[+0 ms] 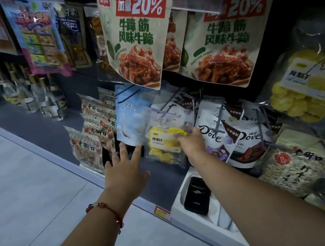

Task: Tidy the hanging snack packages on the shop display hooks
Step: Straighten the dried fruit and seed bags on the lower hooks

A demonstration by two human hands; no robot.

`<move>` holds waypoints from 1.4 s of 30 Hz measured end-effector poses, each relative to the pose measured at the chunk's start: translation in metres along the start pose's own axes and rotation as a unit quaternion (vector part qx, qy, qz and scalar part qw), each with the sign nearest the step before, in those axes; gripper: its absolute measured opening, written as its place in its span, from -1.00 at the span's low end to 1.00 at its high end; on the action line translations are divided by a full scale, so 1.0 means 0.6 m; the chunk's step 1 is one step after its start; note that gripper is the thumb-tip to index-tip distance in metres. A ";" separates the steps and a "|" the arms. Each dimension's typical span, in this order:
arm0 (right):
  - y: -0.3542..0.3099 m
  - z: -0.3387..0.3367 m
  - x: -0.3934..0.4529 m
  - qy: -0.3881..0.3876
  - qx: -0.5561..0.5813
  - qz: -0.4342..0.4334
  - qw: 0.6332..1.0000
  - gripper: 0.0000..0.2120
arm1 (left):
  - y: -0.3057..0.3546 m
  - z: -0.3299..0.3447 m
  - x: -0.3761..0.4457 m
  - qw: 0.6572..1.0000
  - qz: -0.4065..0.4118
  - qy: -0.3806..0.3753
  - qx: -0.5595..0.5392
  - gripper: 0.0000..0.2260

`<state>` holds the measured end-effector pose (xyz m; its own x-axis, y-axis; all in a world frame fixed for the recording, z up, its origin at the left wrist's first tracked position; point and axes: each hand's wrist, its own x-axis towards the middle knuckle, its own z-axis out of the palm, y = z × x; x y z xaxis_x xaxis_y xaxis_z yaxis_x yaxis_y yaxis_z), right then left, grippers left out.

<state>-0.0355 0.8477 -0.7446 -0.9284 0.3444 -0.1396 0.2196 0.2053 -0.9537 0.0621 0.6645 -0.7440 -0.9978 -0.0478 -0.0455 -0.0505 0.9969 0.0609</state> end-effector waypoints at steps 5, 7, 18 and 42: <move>0.014 0.001 -0.010 -0.041 0.023 -0.004 0.999 -0.90 | 0.005 -0.009 -0.002 1.000 0.003 -0.023 -0.019 -0.26; 0.011 -0.002 -0.020 -0.051 0.020 -0.028 0.998 -0.88 | 0.004 -0.009 0.000 1.000 0.004 -0.022 -0.019 -0.26; 0.000 -0.048 -0.091 -0.119 0.017 -0.088 0.989 -0.91 | -0.003 -0.019 -0.008 0.997 0.026 0.004 -0.070 -0.17; 0.045 -0.366 -0.228 -0.126 0.150 -0.054 0.979 -0.97 | 0.176 -0.052 -0.127 0.902 0.214 -0.020 -0.375 0.19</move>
<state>0.1632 1.0072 -0.6928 -0.9940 0.0913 -0.0595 0.0538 -0.0635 -0.9965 0.1317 0.7717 -0.7028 -0.9313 0.3483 0.1066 0.3090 0.6006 0.7375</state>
